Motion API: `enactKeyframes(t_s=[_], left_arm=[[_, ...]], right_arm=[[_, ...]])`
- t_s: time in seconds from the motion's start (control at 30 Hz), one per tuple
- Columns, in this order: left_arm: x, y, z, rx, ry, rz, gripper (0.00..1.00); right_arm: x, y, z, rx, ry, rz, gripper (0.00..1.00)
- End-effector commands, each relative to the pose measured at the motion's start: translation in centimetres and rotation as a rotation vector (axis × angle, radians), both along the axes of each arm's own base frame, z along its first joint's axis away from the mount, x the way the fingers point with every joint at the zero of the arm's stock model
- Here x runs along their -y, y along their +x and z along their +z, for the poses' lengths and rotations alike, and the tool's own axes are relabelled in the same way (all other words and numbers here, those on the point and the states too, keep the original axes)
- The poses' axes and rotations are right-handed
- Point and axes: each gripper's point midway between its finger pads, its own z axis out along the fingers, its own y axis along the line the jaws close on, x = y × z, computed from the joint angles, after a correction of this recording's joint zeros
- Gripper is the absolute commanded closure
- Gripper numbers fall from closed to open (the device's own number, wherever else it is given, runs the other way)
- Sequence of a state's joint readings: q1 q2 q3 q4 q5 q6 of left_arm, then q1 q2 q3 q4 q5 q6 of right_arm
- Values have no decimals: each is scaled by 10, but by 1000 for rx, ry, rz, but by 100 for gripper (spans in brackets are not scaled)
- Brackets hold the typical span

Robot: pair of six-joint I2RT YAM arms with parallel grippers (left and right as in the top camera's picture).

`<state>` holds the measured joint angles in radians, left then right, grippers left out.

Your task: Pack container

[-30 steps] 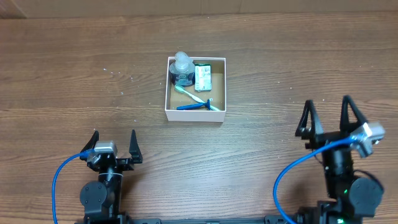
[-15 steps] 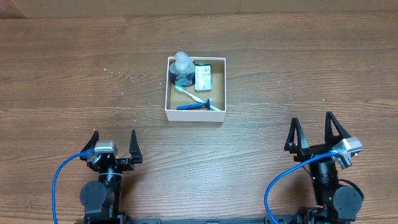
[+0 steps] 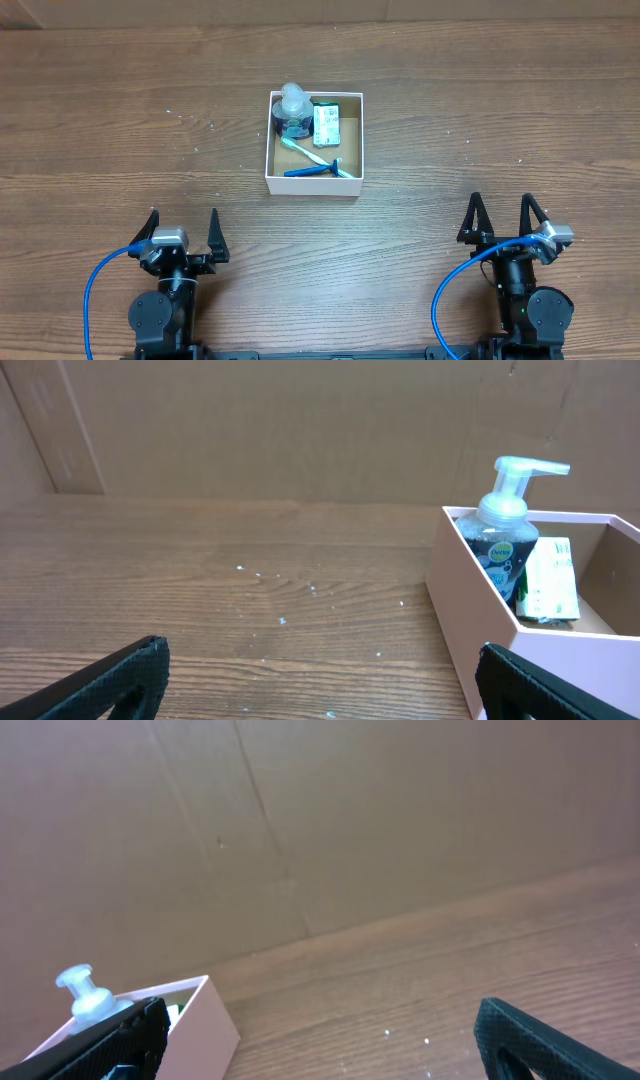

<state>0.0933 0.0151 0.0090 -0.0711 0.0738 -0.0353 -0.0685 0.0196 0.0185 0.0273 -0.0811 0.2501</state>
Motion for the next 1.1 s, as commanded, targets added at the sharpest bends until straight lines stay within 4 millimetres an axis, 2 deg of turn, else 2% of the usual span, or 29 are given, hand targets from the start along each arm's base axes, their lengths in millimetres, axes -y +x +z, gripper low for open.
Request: enactKeyframes(t_s=[0.0, 0.1, 0.2, 1.07], left_arm=[[-2, 0, 0, 6, -16, 11, 0], [-2, 0, 0, 6, -16, 11, 0], [-2, 0, 0, 6, -16, 11, 0], [-2, 0, 0, 6, -16, 11, 0]], right_arm=[[0, 0, -5, -9, -2, -7, 0], [-1, 0, -12, -37, 0, 0, 0], [-3, 0, -28, -102, 3, 8, 0], [-1, 0, -28, -100, 3, 0, 0]])
